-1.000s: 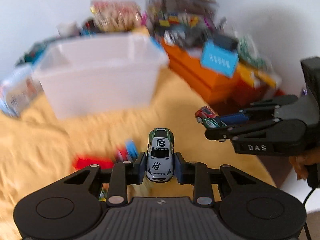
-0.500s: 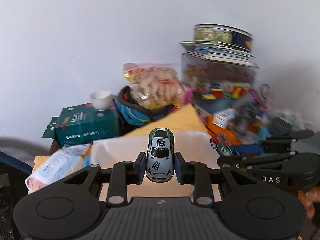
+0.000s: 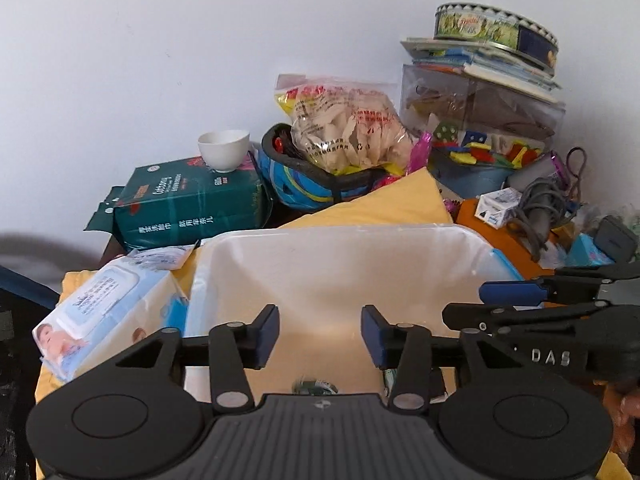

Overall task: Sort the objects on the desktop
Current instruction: 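Carry both cars over the white bin and open both tools to drop them, then grasp the beige figurine with left tool while right tool grasps teal figurine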

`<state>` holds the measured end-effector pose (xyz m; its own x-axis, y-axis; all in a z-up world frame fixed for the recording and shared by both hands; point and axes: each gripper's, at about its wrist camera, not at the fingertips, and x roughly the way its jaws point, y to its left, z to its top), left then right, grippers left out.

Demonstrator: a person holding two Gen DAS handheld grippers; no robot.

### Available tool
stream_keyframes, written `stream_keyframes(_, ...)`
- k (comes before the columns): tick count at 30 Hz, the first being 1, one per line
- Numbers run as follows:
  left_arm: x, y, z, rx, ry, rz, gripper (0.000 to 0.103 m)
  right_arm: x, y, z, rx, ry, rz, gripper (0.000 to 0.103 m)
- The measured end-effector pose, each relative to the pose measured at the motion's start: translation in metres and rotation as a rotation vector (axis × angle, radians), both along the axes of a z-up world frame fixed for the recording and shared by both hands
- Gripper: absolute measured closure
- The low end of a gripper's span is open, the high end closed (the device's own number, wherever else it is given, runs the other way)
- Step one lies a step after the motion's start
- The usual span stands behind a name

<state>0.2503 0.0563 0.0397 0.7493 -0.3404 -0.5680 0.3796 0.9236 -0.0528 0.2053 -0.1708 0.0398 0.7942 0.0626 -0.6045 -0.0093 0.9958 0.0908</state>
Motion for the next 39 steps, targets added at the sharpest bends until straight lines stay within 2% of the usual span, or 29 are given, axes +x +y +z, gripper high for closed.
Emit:
stream_keyframes(1,-0.005,0.003,0.001,-0.009,-0.004,0.001,0.042,-0.004,-0.003,-0.001,0.018,-0.001,0.001,0.054)
stream_keyframes(4,-0.029,0.012,0.006,-0.026,-0.022,0.013,0.035,-0.021,-0.007,0.002,0.037,-0.013,0.027,0.053)
stream_keyframes(6,-0.049,0.017,0.007,-0.014,-0.031,0.026,0.034,-0.038,-0.006,0.006,-0.002,-0.035,0.051,0.048)
stream_keyframes(8,-0.068,0.018,0.005,0.026,-0.018,0.050,0.030,-0.055,-0.002,0.007,-0.053,-0.054,0.085,0.038)
stream_keyframes(11,-0.090,0.019,-0.008,0.053,0.041,0.058,0.028,-0.083,0.005,0.000,-0.129,-0.040,0.154,0.028)
stream_keyframes(13,-0.103,0.021,-0.023,0.042,0.096,0.045,0.028,-0.099,0.008,-0.012,-0.161,-0.003,0.187,0.027)
stream_keyframes(16,-0.123,0.017,-0.052,0.083,0.183,0.033,0.028,-0.118,0.009,-0.035,-0.146,0.086,0.215,0.027)
stream_keyframes(20,-0.151,0.011,-0.080,0.110,0.275,-0.020,0.028,-0.141,0.015,-0.058,-0.134,0.175,0.256,0.032)
stream_keyframes(22,-0.164,0.008,-0.087,0.128,0.289,-0.039,0.028,-0.152,0.020,-0.063,-0.143,0.189,0.276,0.035)
stream_keyframes(24,-0.175,0.006,-0.091,0.129,0.294,-0.057,0.028,-0.160,0.022,-0.067,-0.101,0.204,0.301,0.046)
stream_keyframes(25,-0.181,0.006,-0.093,0.123,0.302,-0.072,0.028,-0.162,0.022,-0.069,-0.055,0.230,0.322,0.056)
stream_keyframes(26,-0.184,0.005,-0.094,0.116,0.309,-0.081,0.028,-0.164,0.022,-0.073,-0.023,0.252,0.336,0.059)
stream_keyframes(29,-0.190,0.003,-0.095,0.102,0.324,-0.096,0.028,-0.168,0.032,-0.079,-0.034,0.278,0.363,0.061)
stream_keyframes(35,-0.203,0.004,-0.101,0.115,0.342,-0.101,0.028,-0.177,0.050,-0.077,-0.044,0.272,0.427,0.062)
stream_keyframes(39,-0.206,0.010,-0.100,0.084,0.351,-0.097,0.029,-0.173,0.051,-0.079,-0.078,0.296,0.399,0.063)
